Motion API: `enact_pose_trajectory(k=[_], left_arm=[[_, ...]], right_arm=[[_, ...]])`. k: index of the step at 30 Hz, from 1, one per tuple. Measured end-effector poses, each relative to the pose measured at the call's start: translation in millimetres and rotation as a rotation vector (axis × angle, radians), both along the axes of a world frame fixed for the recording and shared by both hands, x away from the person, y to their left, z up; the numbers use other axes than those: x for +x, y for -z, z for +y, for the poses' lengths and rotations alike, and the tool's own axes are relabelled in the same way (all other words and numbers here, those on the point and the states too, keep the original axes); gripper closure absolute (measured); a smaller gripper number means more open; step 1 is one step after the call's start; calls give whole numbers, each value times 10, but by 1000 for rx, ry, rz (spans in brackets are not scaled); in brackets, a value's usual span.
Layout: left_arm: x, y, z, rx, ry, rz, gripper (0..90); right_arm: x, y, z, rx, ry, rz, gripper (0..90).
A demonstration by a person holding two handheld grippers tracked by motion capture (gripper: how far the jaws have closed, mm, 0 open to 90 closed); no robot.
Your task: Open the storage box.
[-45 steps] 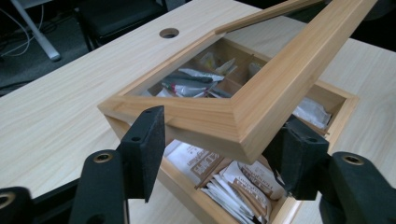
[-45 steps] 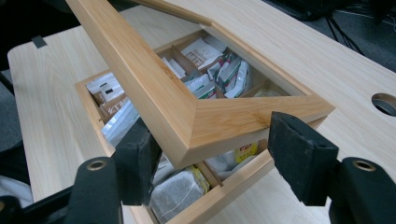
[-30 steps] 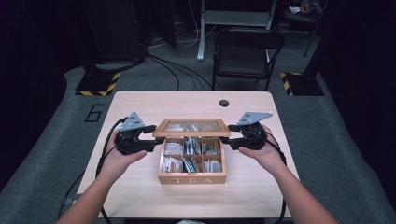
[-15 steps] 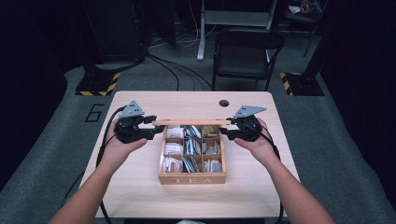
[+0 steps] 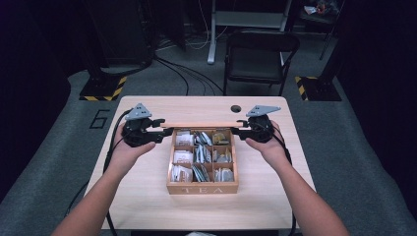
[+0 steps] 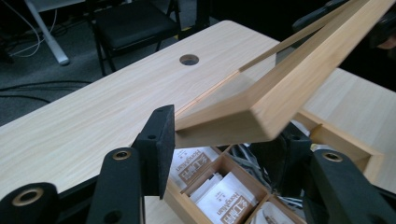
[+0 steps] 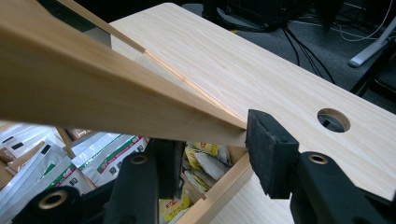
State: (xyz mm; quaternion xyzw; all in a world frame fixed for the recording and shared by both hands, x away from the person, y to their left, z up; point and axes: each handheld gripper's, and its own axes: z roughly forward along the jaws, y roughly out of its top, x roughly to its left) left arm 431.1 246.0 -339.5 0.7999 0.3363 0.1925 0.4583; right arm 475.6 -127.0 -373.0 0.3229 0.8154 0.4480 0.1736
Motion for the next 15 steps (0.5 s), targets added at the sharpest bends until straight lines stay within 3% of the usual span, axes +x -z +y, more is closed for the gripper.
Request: enact_pose_trajectory(k=[7, 15], left_arm=[[153, 183, -18, 26, -32, 16, 506], [288, 281, -69, 18, -83, -3, 550]], right_arm=[[36, -11, -12, 17, 2, 11, 569], [82, -11, -25, 43, 6, 22, 569]])
